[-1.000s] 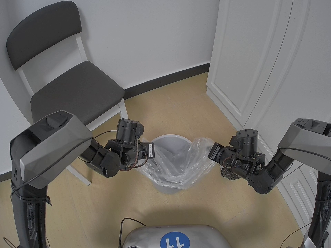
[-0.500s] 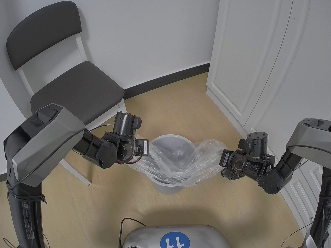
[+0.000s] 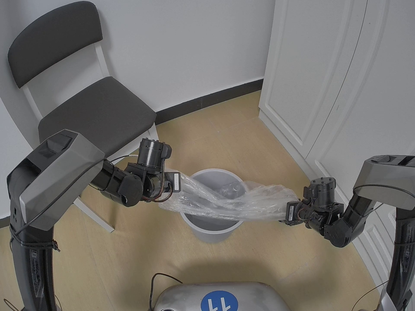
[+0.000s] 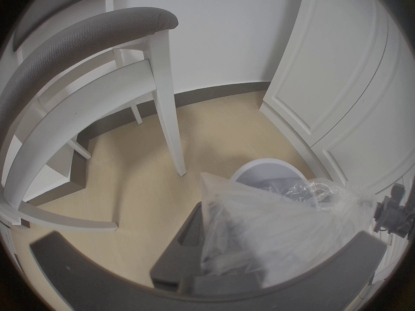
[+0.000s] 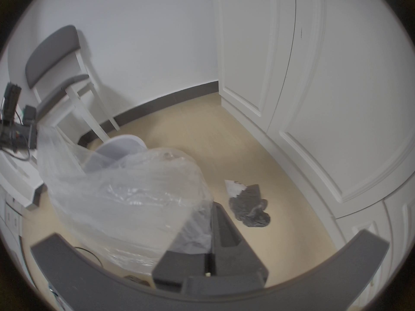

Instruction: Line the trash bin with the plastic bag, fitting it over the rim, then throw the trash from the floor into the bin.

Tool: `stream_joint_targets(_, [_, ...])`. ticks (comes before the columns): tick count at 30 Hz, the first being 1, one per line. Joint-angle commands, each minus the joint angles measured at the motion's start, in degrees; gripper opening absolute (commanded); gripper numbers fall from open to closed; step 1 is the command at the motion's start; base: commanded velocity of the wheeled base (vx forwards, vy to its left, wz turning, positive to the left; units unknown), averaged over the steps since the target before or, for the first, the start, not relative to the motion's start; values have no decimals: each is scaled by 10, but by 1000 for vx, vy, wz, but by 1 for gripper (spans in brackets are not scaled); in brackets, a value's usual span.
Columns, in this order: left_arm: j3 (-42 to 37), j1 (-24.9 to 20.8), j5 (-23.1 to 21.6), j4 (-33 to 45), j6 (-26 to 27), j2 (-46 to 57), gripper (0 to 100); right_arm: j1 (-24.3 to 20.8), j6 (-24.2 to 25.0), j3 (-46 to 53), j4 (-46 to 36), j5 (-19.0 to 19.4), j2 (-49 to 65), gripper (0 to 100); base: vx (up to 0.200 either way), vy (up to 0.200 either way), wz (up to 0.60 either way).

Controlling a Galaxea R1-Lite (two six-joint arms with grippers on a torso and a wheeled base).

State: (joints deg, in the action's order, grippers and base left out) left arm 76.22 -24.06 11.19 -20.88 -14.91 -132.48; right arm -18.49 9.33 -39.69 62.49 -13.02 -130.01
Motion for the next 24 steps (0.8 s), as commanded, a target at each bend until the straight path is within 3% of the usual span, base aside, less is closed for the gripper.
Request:
stream_joint_targets(1, [0,1,0,0,1,-1,0,4,-15,1,4,-17,-28,0,0,0,0])
stream_joint_targets(6, [-5,-2,-1,0,1,0,0,-1,-19,12,6,-25,-21,0,0,0,0])
stream_joint_targets(16, [-31,-10,-5,7,13,5,0,-18,-20,64,0,7,33,0,0,0,0])
stream_joint_targets(21, [-93,-11,-35,33,83,31,0,-22,-70,106,3,9,44,0,0,0,0])
stream_joint_targets(24, [-98,-16,-44,34,84,29,0,-23,-88,119,4,9,42,0,0,0,0])
